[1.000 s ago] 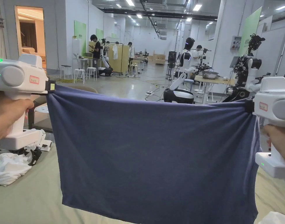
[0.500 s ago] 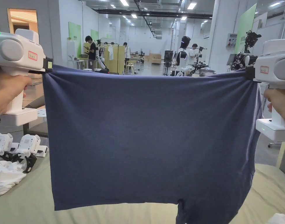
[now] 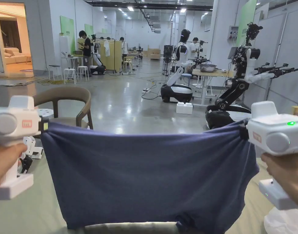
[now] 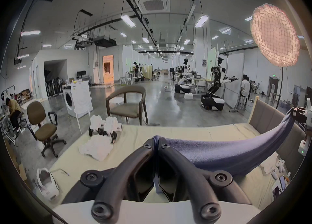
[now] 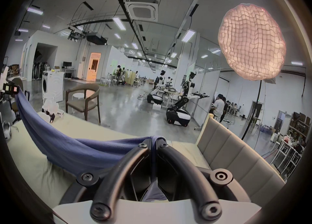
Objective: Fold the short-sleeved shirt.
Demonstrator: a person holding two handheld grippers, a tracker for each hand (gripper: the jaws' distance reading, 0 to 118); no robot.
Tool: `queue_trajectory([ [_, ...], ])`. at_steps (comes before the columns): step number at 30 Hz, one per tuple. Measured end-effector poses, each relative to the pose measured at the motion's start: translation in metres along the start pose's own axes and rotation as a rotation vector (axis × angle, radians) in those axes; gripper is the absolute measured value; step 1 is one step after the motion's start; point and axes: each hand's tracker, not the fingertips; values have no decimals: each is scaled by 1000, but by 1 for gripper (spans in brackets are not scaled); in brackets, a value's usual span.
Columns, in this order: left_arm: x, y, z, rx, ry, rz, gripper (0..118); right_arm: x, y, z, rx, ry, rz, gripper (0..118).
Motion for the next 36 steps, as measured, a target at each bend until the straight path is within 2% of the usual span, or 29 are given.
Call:
queue_trajectory([
  [5, -1, -68, 36, -25, -28, 53, 0, 1, -59, 35, -50, 5, 9, 2],
  [13, -9, -133, 127, -4, -59, 97, 0, 7, -118, 121, -100, 30, -2, 2],
  [21, -16, -198, 196, -79, -91, 78, 0, 2, -178, 196, -187, 35, 10, 2],
  [25, -19, -247, 212, -209, -84, 97, 0, -10, -222, 220, -306, 57, 37, 2],
  [29, -22, -301, 218, -370, -80, 69, 0, -25, -274, 240, -450, 95, 35, 2],
  [32, -22, -339, 222, -495, -89, 52, 0, -35, -312, 250, -551, 114, 62, 2],
  [36, -30, -385, 203, -628, -78, 43, 0, -46, -350, 252, -667, 143, 89, 3],
])
